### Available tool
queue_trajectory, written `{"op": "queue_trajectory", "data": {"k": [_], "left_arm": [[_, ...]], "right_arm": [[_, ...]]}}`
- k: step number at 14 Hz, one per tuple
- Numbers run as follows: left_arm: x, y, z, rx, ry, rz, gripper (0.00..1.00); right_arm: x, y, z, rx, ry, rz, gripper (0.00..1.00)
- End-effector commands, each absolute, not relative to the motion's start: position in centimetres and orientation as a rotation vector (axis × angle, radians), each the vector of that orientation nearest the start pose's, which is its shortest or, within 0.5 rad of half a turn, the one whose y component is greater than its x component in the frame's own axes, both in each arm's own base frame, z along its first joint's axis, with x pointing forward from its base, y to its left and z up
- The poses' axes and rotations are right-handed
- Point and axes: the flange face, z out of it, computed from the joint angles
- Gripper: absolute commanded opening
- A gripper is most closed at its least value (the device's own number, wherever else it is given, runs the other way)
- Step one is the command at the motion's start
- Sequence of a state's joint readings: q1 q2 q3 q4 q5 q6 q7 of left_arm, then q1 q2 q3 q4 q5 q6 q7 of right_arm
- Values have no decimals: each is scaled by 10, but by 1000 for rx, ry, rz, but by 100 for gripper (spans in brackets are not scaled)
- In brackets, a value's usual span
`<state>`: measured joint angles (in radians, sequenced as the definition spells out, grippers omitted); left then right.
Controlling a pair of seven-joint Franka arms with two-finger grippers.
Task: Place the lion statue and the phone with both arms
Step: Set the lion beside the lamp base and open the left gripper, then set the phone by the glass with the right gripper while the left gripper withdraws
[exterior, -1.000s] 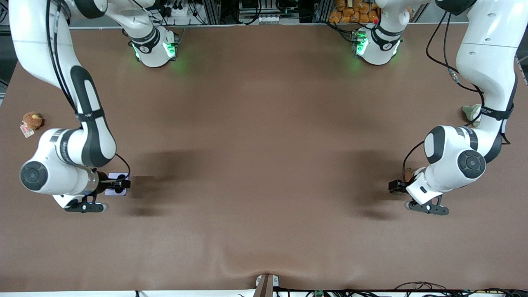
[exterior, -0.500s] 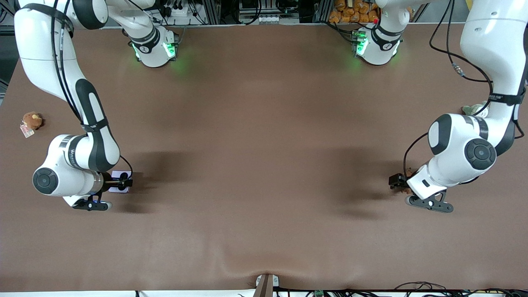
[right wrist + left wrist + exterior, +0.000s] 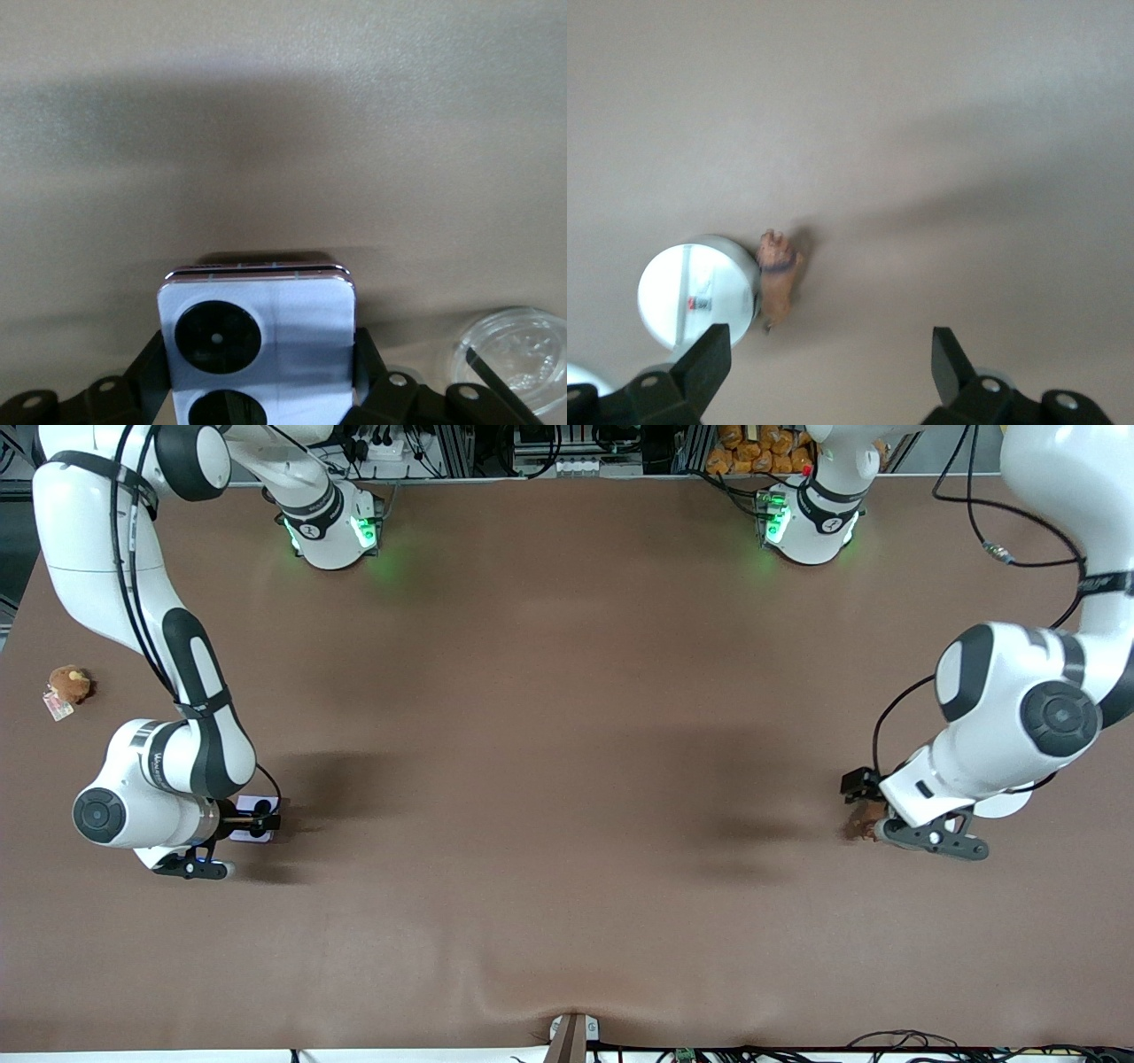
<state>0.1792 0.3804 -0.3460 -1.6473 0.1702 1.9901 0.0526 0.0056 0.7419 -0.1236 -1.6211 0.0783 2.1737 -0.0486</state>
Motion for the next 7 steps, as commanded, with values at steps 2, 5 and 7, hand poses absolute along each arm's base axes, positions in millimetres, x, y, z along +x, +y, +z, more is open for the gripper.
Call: {"op": "queue_trajectory", "data": {"k": [2, 5, 7], "left_arm": [[639, -73, 477, -3068, 382, 82, 100], [627, -66, 520, -3059, 351, 85, 100], [624, -57, 548, -3084, 316, 72, 100]], "right_arm": [[667, -72, 175, -3139, 135, 283, 56], [667, -74, 175, -3140, 136, 283, 56], [668, -74, 173, -3141, 137, 271, 58]]}}
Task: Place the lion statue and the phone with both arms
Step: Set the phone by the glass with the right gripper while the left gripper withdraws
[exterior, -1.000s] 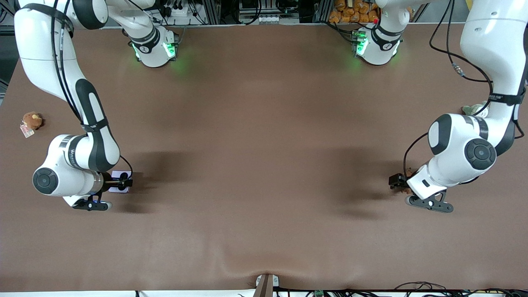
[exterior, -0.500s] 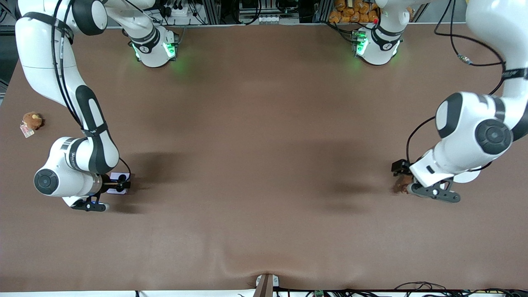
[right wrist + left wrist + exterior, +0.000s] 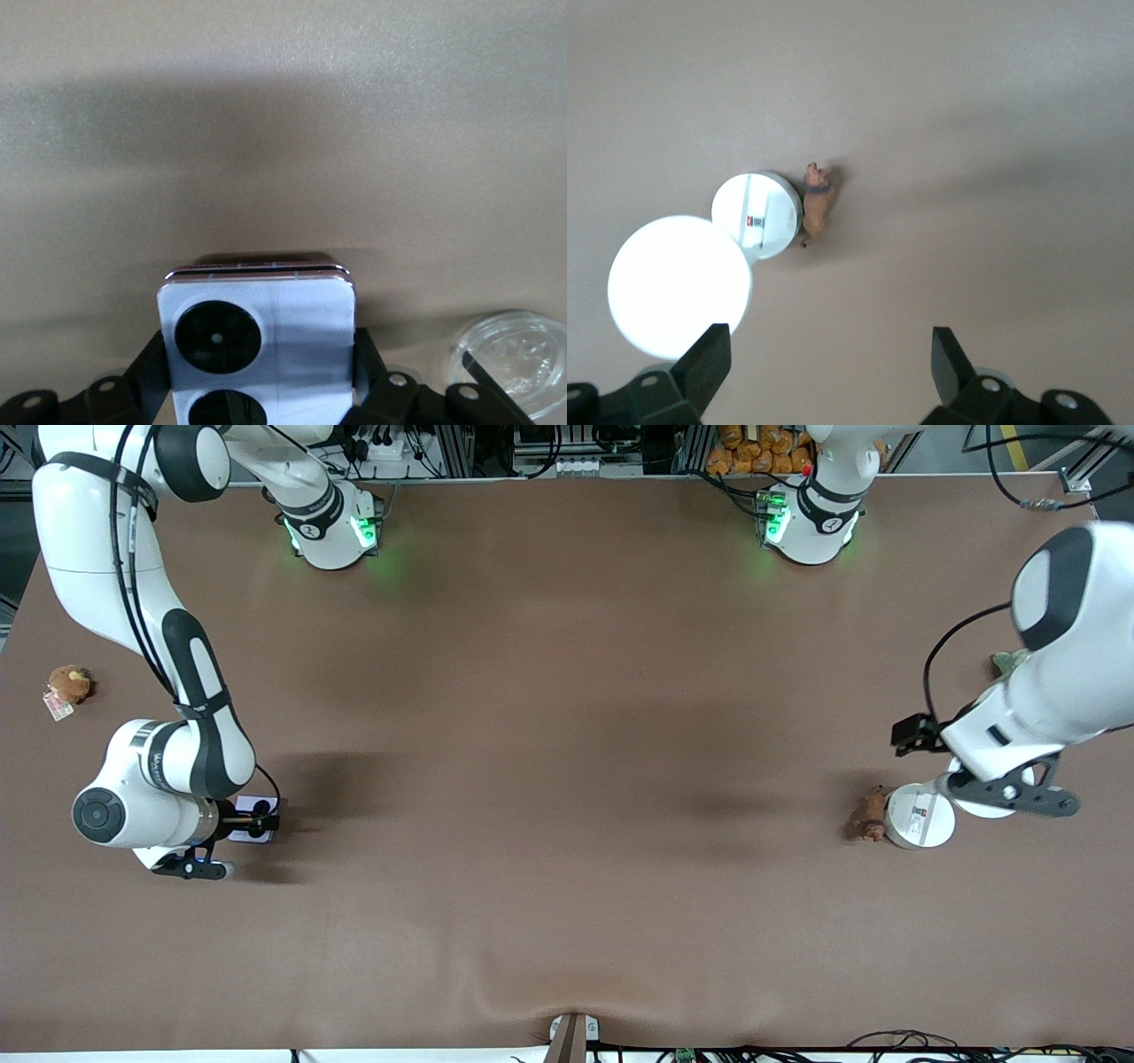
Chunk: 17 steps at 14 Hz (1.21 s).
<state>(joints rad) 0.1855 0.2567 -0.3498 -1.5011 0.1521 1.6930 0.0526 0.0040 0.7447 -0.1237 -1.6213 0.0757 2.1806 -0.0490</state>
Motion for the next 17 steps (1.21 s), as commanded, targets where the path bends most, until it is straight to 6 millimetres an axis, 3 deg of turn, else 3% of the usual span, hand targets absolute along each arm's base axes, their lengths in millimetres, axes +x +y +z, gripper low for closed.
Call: {"op": "queue_trajectory", "data": {"k": [1, 3, 8, 10, 12, 14, 17], "left_arm": [[624, -45, 563, -3092, 285, 47, 100], [616, -37, 590, -3107, 253, 8, 100], [588, -21, 633, -3090, 189, 3, 100], [574, -20, 652, -3082, 164, -28, 100], [562, -25, 660, -3088, 93, 7, 100], [549, -19, 667, -3096, 39, 24, 100], [536, -14, 668, -3115, 3, 35, 100]], "right_arm": [[668, -74, 173, -3141, 137, 271, 63], [667, -74, 173, -3141, 137, 273, 100], [669, -67, 177, -3142, 126, 278, 100], [673, -64, 192, -3141, 125, 259, 100], [682, -59, 249, -3137, 110, 207, 100], [686, -46, 320, -3136, 81, 101, 100], [672, -40, 416, -3128, 20, -20, 100]]}}
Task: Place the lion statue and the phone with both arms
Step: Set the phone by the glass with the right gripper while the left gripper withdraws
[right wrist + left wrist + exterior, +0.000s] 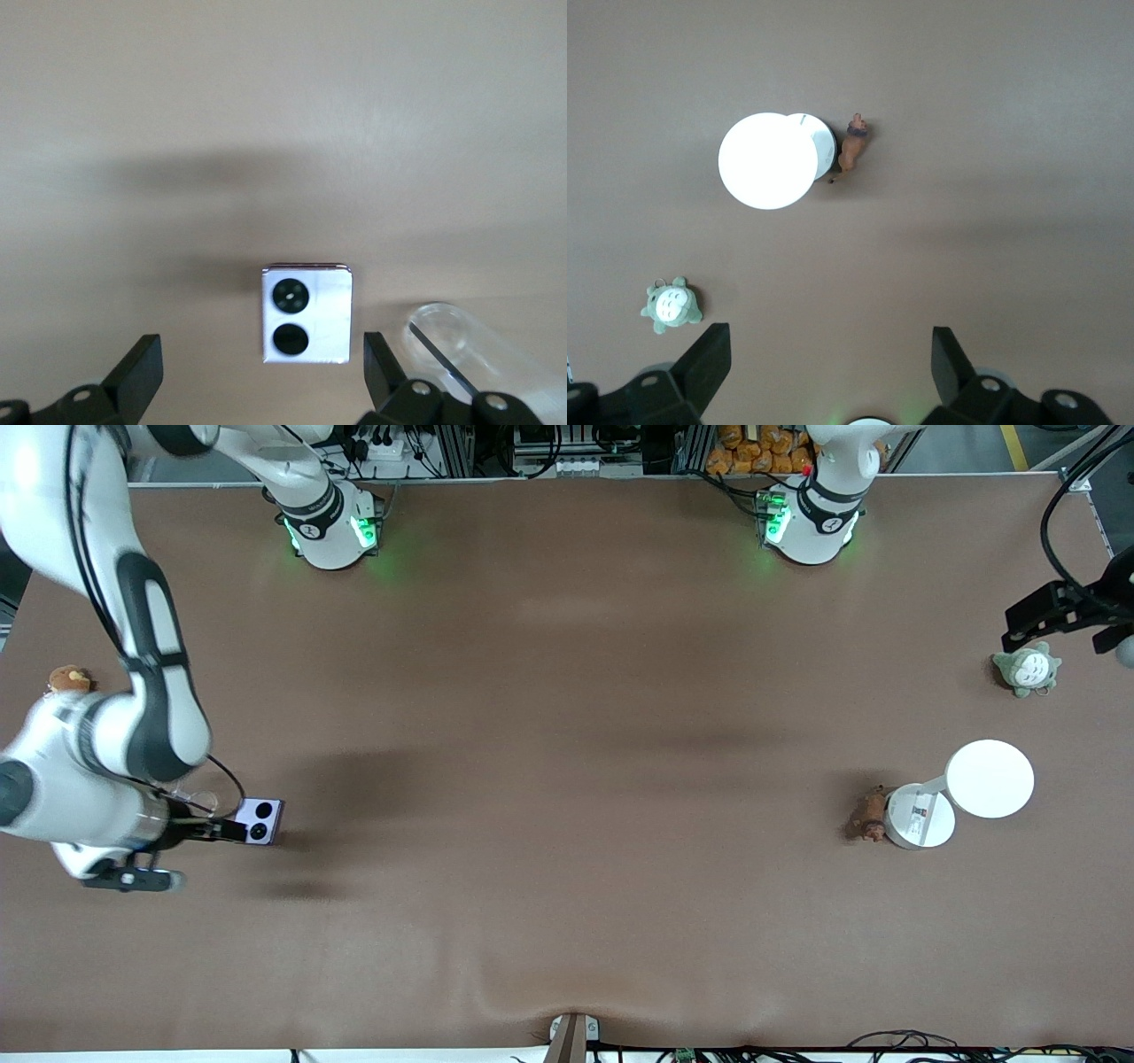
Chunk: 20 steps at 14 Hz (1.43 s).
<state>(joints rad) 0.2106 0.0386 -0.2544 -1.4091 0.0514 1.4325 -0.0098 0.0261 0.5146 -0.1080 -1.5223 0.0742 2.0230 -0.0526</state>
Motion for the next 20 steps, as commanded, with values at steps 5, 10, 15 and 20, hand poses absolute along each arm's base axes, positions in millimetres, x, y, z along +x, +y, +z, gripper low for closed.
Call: {"op": "queue_trajectory", "data": {"k": [5, 10, 15, 20], "left_arm": [[515, -30, 665, -3116, -79, 57, 100], [497, -34, 661, -3119, -75, 81, 100], [491, -50, 660, -3106, -38, 103, 100], [490, -50, 658, -3100, -51, 108, 100]], "right_arm": [[613, -46, 520, -3113, -18, 102, 100], [565, -46, 577, -3101, 70, 177, 100], [530, -29, 614, -3098, 113, 189, 100], [523, -25, 625, -3096, 200, 189, 100]]}}
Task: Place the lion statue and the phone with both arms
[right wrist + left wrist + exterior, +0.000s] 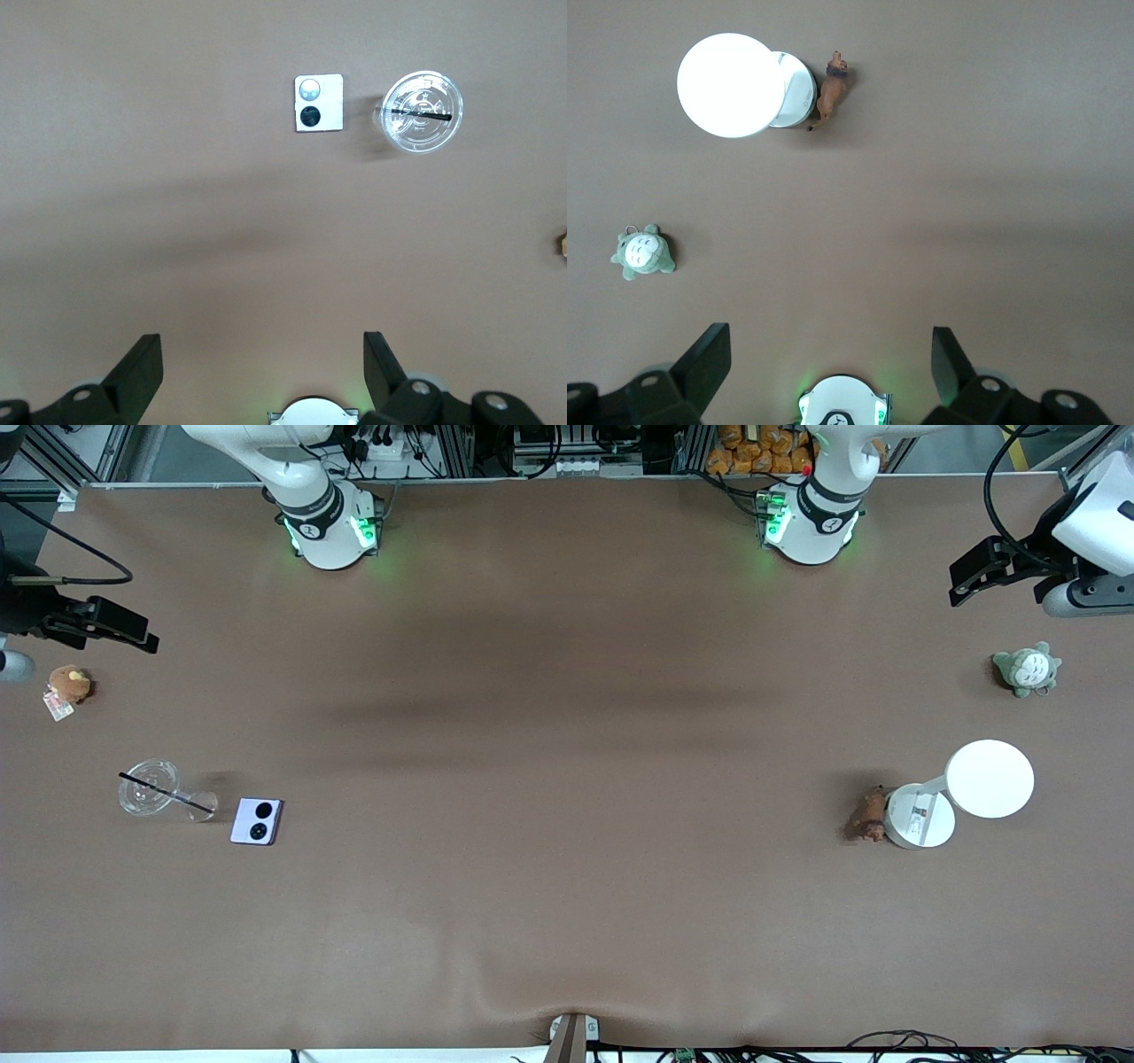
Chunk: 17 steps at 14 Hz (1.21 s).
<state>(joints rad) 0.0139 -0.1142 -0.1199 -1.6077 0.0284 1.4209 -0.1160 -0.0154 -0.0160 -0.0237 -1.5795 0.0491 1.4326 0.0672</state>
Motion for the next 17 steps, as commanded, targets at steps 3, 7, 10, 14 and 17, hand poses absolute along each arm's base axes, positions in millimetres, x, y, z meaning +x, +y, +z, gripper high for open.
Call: {"op": "queue_trajectory", "data": {"k": [3, 7, 10, 14, 17], "left_arm": [[490, -50, 659, -3101, -48, 106, 100], [493, -56, 655, -3099, -22, 119, 100], [500, -52, 663, -3102, -34, 91, 100], [502, -48, 666, -3105, -50, 94, 100], [503, -45, 666, -3104, -81, 96, 100]], "right_arm": [[523, -35, 626, -3091, 209, 179, 100], [522, -44, 627, -3087, 201, 175, 100], [522, -45, 627, -3089, 204, 173, 100], [522, -45, 626, -3087, 206, 173, 100], [522, -45, 626, -3086, 206, 168, 100]]}}
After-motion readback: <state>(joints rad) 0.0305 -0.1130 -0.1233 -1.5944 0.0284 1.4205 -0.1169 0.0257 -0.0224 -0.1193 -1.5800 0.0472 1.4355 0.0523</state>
